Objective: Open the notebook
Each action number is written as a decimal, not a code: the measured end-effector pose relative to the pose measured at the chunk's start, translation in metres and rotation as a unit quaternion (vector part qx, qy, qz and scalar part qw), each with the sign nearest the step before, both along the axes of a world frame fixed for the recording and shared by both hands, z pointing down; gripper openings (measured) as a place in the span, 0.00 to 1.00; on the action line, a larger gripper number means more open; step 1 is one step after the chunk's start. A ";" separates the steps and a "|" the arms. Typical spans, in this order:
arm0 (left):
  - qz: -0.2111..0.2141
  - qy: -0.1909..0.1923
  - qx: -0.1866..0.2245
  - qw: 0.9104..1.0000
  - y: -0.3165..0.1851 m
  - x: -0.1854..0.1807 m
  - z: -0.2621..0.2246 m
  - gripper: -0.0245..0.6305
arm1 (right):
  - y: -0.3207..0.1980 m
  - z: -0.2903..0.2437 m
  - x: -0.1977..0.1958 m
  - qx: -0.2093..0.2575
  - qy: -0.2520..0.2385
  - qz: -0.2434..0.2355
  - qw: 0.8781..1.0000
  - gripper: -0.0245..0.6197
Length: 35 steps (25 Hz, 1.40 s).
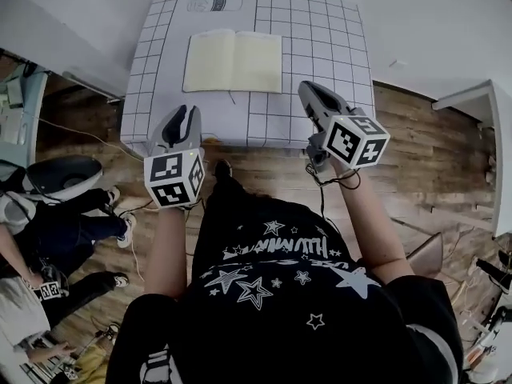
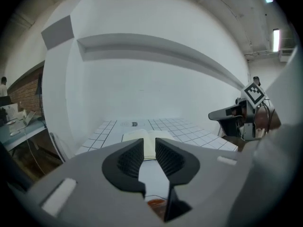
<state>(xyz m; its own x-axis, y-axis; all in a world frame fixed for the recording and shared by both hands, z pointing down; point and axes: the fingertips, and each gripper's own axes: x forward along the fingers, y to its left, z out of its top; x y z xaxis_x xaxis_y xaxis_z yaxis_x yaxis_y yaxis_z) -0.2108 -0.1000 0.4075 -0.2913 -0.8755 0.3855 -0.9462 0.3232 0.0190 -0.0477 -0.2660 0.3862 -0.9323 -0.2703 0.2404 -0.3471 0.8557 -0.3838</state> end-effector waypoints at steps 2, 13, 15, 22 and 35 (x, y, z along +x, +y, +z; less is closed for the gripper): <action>-0.011 0.007 0.008 1.000 0.013 0.022 -0.005 0.14 | 0.010 0.007 0.012 -0.004 0.001 -0.015 1.000 0.06; -0.067 0.036 -0.006 0.997 0.083 0.070 -0.007 0.05 | 0.072 0.042 0.014 -0.048 0.005 -0.106 0.993 0.06; -0.074 0.050 0.004 0.996 0.087 0.073 -0.007 0.05 | 0.077 0.048 0.014 -0.052 0.006 -0.109 0.993 0.06; -0.075 0.070 0.007 0.995 0.099 0.070 0.002 0.05 | 0.086 0.062 0.016 -0.057 0.021 -0.094 0.994 0.06; -0.004 0.094 0.042 0.995 0.151 0.038 -0.015 0.05 | 0.153 0.019 -0.004 -0.024 -0.031 -0.011 0.999 0.06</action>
